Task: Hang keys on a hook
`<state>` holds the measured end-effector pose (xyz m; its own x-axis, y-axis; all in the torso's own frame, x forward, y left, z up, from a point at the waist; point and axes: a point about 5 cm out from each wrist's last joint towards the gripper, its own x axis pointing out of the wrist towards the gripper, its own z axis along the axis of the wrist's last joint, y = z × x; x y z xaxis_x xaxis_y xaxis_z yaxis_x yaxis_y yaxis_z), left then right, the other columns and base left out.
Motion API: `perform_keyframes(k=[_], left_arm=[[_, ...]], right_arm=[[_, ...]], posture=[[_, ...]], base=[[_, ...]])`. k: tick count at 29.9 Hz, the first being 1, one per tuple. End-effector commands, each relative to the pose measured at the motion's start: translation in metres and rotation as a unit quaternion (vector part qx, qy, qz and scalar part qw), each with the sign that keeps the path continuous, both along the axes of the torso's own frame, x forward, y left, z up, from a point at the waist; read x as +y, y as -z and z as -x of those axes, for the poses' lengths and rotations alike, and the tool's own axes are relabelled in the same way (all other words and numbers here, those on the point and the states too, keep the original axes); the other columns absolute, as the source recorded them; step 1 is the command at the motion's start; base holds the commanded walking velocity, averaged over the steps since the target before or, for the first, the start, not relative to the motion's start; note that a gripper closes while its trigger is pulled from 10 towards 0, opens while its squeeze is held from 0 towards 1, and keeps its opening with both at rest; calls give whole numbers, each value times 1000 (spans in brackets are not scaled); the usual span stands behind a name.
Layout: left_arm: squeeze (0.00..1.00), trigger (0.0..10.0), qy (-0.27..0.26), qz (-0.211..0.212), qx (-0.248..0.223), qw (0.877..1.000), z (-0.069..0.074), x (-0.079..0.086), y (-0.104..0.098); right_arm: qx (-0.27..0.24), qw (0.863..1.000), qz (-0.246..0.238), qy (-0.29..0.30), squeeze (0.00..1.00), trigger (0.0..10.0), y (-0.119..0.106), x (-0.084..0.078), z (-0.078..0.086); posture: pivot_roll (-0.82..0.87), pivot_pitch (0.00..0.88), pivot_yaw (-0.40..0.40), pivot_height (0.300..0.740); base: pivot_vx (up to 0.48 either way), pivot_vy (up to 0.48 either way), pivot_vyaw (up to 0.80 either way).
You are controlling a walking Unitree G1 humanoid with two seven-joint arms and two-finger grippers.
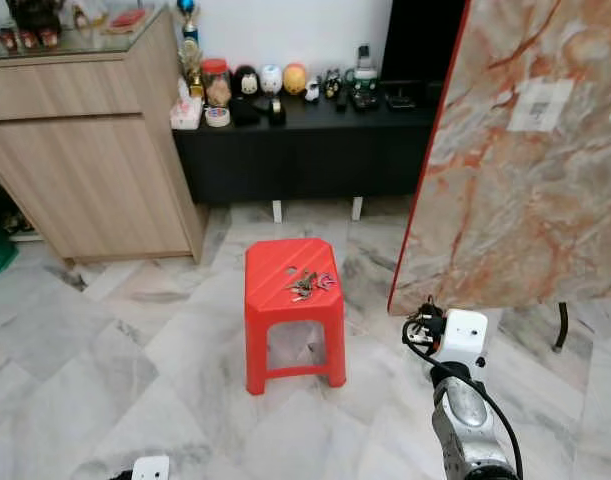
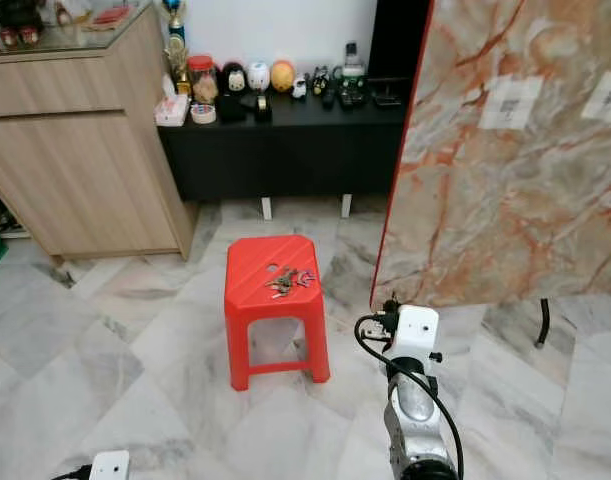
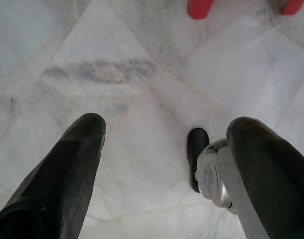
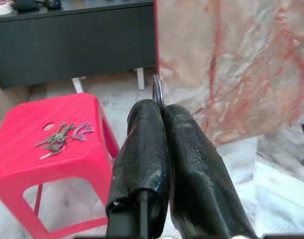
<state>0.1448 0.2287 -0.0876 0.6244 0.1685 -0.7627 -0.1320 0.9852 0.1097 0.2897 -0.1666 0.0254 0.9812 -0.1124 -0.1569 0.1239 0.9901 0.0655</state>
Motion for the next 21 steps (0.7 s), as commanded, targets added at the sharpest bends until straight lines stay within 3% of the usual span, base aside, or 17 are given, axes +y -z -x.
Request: perform_keyframes(k=[1,3,9,21], left_arm=[[0,10000,8,-1,12,1000,3,-1,2],[0,10000,7,-1,13,1000,4,-1,2],[0,10000,8,0,13,1000,4,-1,2],[0,10000,13,0,13,1000,4,-3,3]], right_arm=[[-5,1000,-4,9,0,10000,-3,-2,-3],[-2,1000,-1,10,0,10000,-3,-2,-3],[-9,1000,18,5,0,10000,-5,-1,-4],[-8,1000,7,8,0,10000,-5,0,-5]], posture=[[14,21,-10,740],[14,21,-10,740],[14,20,-10,740],[11,3,-7,740]], base=[[262,0,-788],[266,0,-775],[265,0,0],[266,0,-66]])
